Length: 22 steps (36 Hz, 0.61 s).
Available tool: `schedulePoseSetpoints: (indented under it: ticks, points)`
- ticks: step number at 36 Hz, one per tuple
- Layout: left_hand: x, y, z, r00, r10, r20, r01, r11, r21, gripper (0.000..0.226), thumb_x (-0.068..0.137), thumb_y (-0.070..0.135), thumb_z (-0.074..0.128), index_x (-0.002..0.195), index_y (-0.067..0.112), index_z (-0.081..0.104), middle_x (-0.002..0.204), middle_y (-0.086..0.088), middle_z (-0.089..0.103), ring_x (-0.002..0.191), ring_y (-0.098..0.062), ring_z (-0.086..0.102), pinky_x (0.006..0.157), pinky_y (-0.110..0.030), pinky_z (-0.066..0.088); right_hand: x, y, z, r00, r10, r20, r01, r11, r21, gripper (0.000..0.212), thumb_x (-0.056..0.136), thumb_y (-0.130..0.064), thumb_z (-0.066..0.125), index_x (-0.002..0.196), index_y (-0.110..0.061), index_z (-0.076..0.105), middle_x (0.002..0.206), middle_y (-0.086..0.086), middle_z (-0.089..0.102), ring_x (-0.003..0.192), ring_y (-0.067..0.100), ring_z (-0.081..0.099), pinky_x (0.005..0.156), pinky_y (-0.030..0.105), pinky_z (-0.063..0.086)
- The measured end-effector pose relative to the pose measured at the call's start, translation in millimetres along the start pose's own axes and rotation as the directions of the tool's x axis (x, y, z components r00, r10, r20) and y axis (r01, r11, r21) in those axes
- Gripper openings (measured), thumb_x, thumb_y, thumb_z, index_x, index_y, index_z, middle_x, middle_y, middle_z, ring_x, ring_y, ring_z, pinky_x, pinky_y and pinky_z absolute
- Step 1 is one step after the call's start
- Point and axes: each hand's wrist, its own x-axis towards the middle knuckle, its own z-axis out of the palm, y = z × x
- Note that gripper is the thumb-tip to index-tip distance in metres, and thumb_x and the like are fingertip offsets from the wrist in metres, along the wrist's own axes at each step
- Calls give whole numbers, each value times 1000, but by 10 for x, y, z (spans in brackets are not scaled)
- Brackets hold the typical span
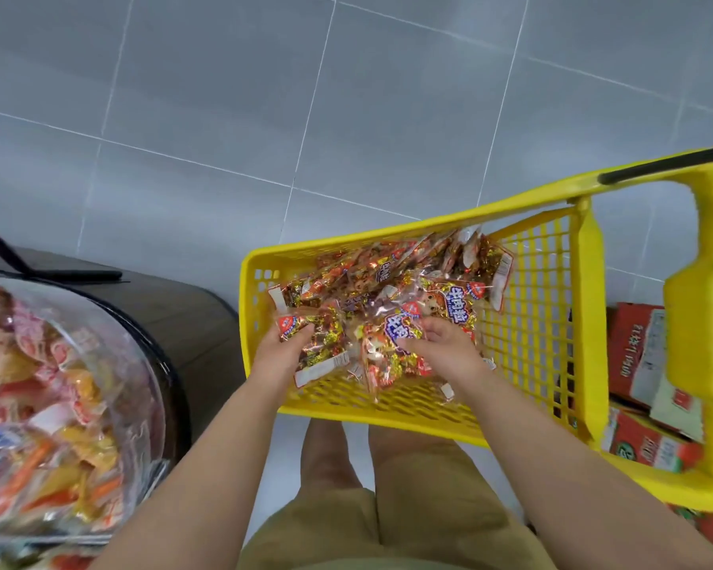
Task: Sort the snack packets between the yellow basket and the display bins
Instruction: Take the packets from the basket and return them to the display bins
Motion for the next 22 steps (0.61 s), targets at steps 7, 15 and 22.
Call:
schedulePoseSetpoints:
  ticks: [7,15,22]
  points:
    - [-211,182,305,970,-126,209,127,992,8,90,77,65,58,149,21,28,146,0,44,134,-26,42,108,-50,36,-277,-87,108,990,-96,108,76,981,177,26,76,-17,78,89,-30,59,77,-32,62,74,-15,58,65,4,43]
    - [-340,226,386,925,-14,381,34,998,-48,56,69,12,75,121,15,56,101,-4,75,91,-19,72,67,-32,58,-314,-212,225,967,-222,122,201,966,165,12,82,-20,71,86,-21,60,80,-8,64,76,5,59,70,16,46]
    - [-228,72,431,975,-56,216,70,996,-56,47,81,5,71,125,11,57,111,-12,71,100,-28,69,86,-44,55,108,-54,-101,779,24,-627,-34,999,-3,62,76,-34,75,126,-10,49,126,10,51,122,27,44,104,41,36]
